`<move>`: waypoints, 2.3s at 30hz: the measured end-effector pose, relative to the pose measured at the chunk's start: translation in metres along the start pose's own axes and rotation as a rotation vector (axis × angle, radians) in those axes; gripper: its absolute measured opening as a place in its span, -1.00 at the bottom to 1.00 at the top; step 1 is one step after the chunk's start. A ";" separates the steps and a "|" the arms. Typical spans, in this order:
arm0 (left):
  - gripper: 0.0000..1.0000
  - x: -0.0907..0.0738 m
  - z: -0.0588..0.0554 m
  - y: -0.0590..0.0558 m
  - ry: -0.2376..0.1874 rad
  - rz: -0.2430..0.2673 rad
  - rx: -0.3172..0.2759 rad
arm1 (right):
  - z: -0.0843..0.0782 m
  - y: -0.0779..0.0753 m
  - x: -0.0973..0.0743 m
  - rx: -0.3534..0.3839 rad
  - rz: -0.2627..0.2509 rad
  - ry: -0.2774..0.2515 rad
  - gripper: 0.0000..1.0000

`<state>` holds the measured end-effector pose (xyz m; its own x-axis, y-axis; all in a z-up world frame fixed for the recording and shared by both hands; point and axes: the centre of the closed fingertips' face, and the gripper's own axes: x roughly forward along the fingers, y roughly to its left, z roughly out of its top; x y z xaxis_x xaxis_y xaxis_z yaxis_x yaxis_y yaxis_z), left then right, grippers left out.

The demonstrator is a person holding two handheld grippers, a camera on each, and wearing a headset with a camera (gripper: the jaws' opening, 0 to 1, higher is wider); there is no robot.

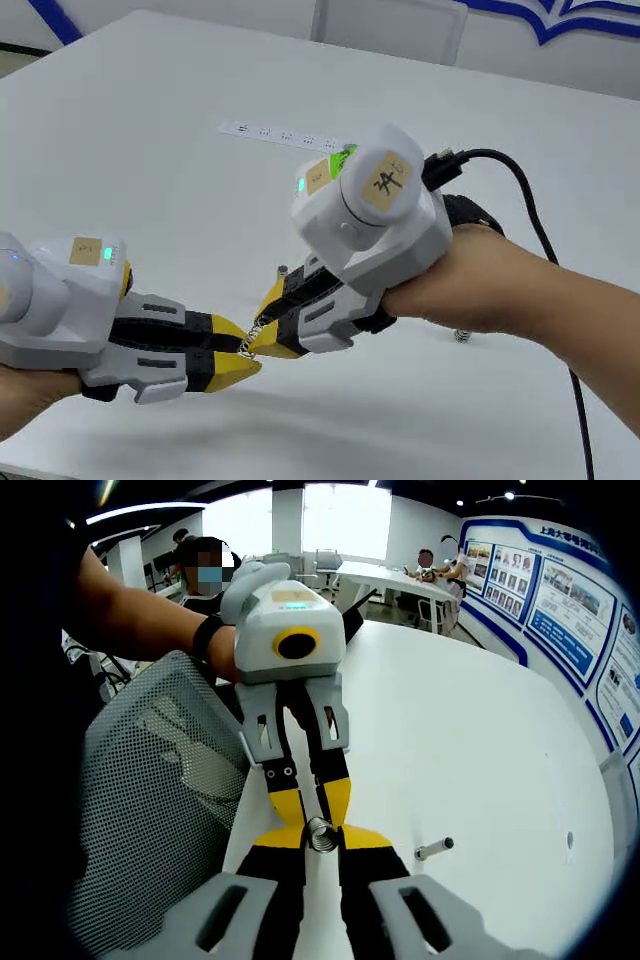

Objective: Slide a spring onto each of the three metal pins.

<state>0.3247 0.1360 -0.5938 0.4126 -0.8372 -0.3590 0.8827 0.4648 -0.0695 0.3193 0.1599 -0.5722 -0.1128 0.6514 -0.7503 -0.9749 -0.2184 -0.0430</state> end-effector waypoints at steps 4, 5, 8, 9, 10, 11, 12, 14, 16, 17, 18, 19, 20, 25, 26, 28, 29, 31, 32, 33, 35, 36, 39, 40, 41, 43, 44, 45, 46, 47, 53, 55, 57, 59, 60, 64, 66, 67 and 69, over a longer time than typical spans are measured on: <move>-0.79 -0.001 0.001 0.001 -0.007 0.005 -0.004 | 0.003 0.001 0.000 0.012 0.007 -0.008 -0.76; -0.78 0.000 0.001 0.001 -0.009 0.005 -0.003 | 0.004 0.001 0.000 0.011 0.007 -0.010 -0.76; -0.78 0.001 0.003 0.000 -0.013 0.002 0.003 | 0.007 0.002 -0.001 0.002 0.007 -0.010 -0.76; -0.78 0.002 0.003 0.000 -0.012 0.003 0.004 | 0.007 0.002 -0.001 0.000 0.006 -0.008 -0.76; -0.78 0.002 0.003 0.001 -0.013 0.004 0.004 | 0.007 0.001 -0.001 -0.001 0.005 -0.006 -0.76; -0.77 0.001 0.003 0.001 -0.014 0.007 0.002 | 0.007 0.001 -0.001 -0.002 0.004 -0.005 -0.76; -0.77 0.001 0.004 0.002 -0.016 0.008 0.001 | 0.007 0.001 -0.001 -0.002 0.003 -0.005 -0.76; -0.77 0.001 0.004 0.003 -0.019 0.012 -0.004 | 0.007 -0.001 -0.002 -0.004 0.003 -0.002 -0.76; -0.76 -0.001 0.003 0.004 -0.015 0.018 -0.010 | 0.007 -0.003 -0.003 -0.006 -0.001 0.001 -0.76; -0.74 -0.001 0.003 0.005 -0.014 0.021 -0.013 | 0.007 -0.004 -0.004 -0.006 -0.003 0.003 -0.76; -0.72 -0.002 0.002 0.006 -0.014 0.023 -0.016 | 0.007 -0.005 -0.004 -0.006 -0.006 0.006 -0.76; -0.71 -0.003 0.002 0.006 -0.015 0.027 -0.018 | 0.006 -0.008 -0.006 -0.007 -0.011 0.010 -0.76; -0.71 -0.003 0.002 0.007 -0.015 0.030 -0.019 | 0.006 -0.010 -0.007 -0.007 -0.015 0.011 -0.76; -0.64 -0.008 0.002 0.012 -0.023 0.054 -0.033 | 0.003 -0.022 -0.015 -0.006 -0.043 0.024 -0.76; -0.62 -0.009 0.002 0.013 -0.027 0.060 -0.036 | 0.002 -0.025 -0.017 -0.003 -0.051 0.029 -0.76; -0.58 -0.011 0.001 0.015 -0.029 0.069 -0.046 | 0.001 -0.029 -0.019 -0.002 -0.060 0.033 -0.76; -0.56 -0.012 0.001 0.017 -0.031 0.078 -0.048 | 0.001 -0.032 -0.022 0.000 -0.068 0.033 -0.76; -0.52 -0.014 0.000 0.020 -0.035 0.091 -0.059 | 0.000 -0.038 -0.025 0.005 -0.083 0.037 -0.76; -0.48 -0.014 0.000 0.020 -0.036 0.096 -0.061 | 0.000 -0.040 -0.026 0.006 -0.089 0.037 -0.76; -0.46 -0.015 0.000 0.021 -0.038 0.099 -0.063 | -0.001 -0.042 -0.028 0.007 -0.095 0.038 -0.76; -0.42 -0.016 -0.001 0.022 -0.038 0.108 -0.067 | -0.002 -0.049 -0.030 0.015 -0.107 0.039 -0.76; -0.41 -0.017 -0.001 0.023 -0.039 0.114 -0.070 | -0.002 -0.053 -0.031 0.019 -0.117 0.040 -0.76; -0.32 -0.018 -0.001 0.026 -0.041 0.129 -0.074 | -0.002 -0.061 -0.033 0.026 -0.134 0.042 -0.76; -0.30 -0.018 -0.001 0.026 -0.042 0.132 -0.077 | -0.002 -0.063 -0.034 0.029 -0.137 0.043 -0.76; -0.27 -0.018 -0.001 0.027 -0.043 0.136 -0.081 | -0.002 -0.067 -0.034 0.031 -0.145 0.045 -0.76; -0.23 -0.018 -0.002 0.028 -0.044 0.142 -0.084 | -0.003 -0.074 -0.034 0.039 -0.156 0.050 -0.76; -0.20 -0.018 -0.002 0.028 -0.044 0.145 -0.088 | -0.003 -0.077 -0.034 0.041 -0.159 0.053 -0.76; -0.18 -0.018 -0.002 0.028 -0.046 0.147 -0.090 | -0.004 -0.081 -0.034 0.045 -0.162 0.056 -0.76; -0.16 -0.018 -0.002 0.029 -0.049 0.150 -0.093 | -0.005 -0.087 -0.033 0.048 -0.164 0.062 -0.76; -0.13 -0.018 -0.002 0.028 -0.049 0.150 -0.096 | -0.006 -0.089 -0.032 0.050 -0.168 0.066 -0.76; -0.05 -0.016 -0.003 0.028 -0.047 0.150 -0.105 | -0.011 -0.108 -0.025 0.076 -0.176 0.089 -0.76; -0.03 -0.016 -0.003 0.028 -0.047 0.150 -0.108 | -0.011 -0.108 -0.023 0.078 -0.172 0.093 -0.76; -0.02 -0.016 -0.003 0.027 -0.048 0.150 -0.110 | -0.012 -0.108 -0.019 0.086 -0.164 0.101 -0.76; 0.00 -0.015 -0.003 0.027 -0.048 0.150 -0.112 | -0.013 -0.108 -0.016 0.088 -0.157 0.109 -0.76; 0.01 -0.015 -0.004 0.027 -0.048 0.151 -0.113 | -0.013 -0.107 -0.014 0.090 -0.154 0.111 -0.76; 0.03 -0.015 -0.005 0.027 -0.049 0.151 -0.118 | -0.015 -0.106 -0.009 0.093 -0.143 0.126 -0.76; 0.04 -0.016 -0.006 0.028 -0.048 0.151 -0.120 | -0.016 -0.105 -0.008 0.095 -0.138 0.132 -0.76; 0.04 -0.016 -0.006 0.028 -0.049 0.152 -0.121 | -0.016 -0.105 -0.007 0.095 -0.137 0.134 -0.76; 0.05 -0.016 -0.006 0.029 -0.050 0.154 -0.122 | -0.017 -0.105 -0.006 0.095 -0.135 0.139 -0.76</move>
<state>0.3419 0.1647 -0.5952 0.5544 -0.7651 -0.3274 0.7753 0.6179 -0.1310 0.4259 0.1671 -0.5742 0.0409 0.5624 -0.8259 -0.9938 -0.0623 -0.0917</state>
